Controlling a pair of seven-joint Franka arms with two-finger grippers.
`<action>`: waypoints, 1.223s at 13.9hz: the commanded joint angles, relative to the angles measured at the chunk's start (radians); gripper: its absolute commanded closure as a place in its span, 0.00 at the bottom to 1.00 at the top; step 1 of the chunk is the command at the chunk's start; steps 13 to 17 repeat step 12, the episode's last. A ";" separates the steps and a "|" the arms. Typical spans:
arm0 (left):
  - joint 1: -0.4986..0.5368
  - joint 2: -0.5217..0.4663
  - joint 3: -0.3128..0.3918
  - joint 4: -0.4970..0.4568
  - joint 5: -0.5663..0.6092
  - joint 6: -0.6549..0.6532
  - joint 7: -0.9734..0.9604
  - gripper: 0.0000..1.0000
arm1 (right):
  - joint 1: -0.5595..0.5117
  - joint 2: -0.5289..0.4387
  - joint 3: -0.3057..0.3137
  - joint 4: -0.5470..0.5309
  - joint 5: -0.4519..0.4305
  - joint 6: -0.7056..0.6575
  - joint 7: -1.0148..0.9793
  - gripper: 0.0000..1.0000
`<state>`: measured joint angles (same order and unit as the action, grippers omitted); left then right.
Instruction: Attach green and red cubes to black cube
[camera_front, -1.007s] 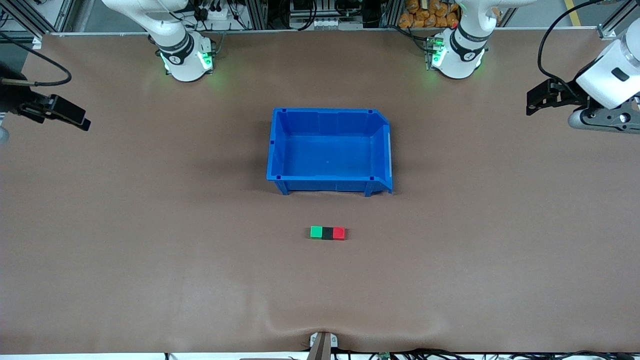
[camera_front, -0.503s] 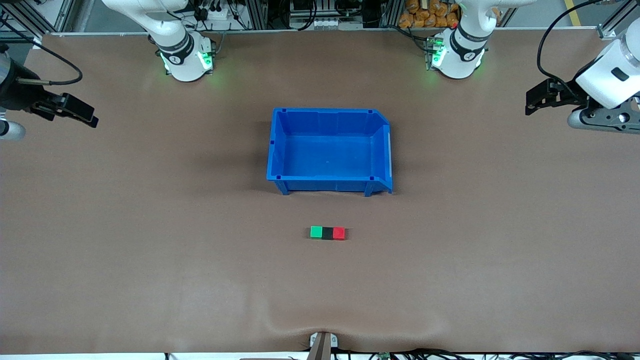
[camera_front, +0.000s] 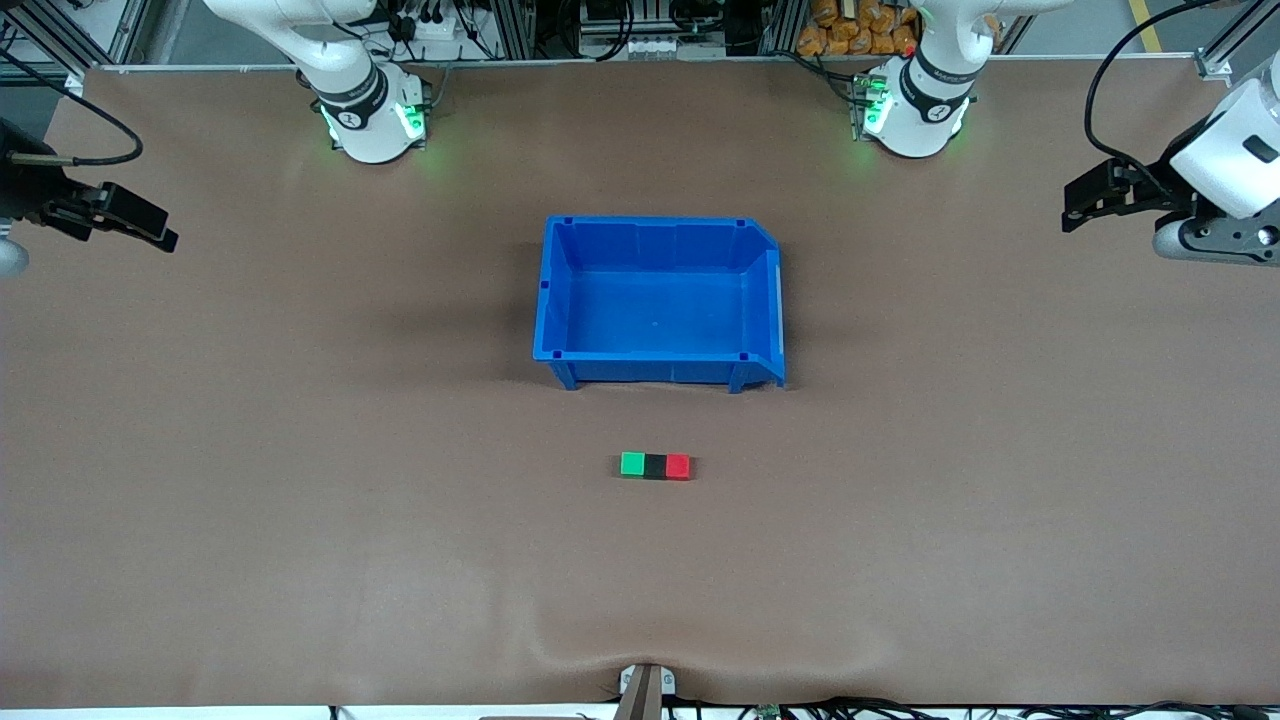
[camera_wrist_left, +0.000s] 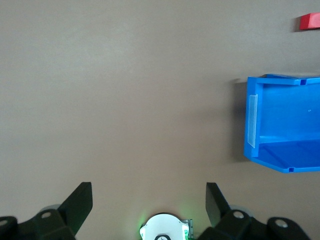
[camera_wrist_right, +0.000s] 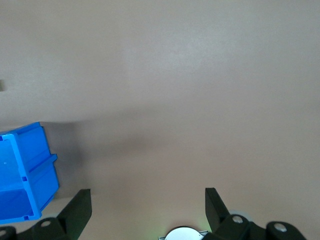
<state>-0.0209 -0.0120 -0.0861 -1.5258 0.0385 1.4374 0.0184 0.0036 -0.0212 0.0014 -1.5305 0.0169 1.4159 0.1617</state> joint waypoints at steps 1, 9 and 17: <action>0.010 -0.005 -0.004 0.012 -0.012 -0.008 -0.014 0.00 | -0.001 -0.031 0.003 -0.031 0.000 0.023 -0.016 0.00; 0.010 -0.003 -0.006 0.012 -0.012 -0.005 -0.015 0.00 | -0.004 -0.028 0.000 -0.030 0.006 0.044 -0.091 0.00; 0.009 -0.002 -0.006 0.012 -0.012 -0.005 -0.015 0.00 | -0.002 -0.028 0.002 -0.030 0.000 0.043 -0.093 0.00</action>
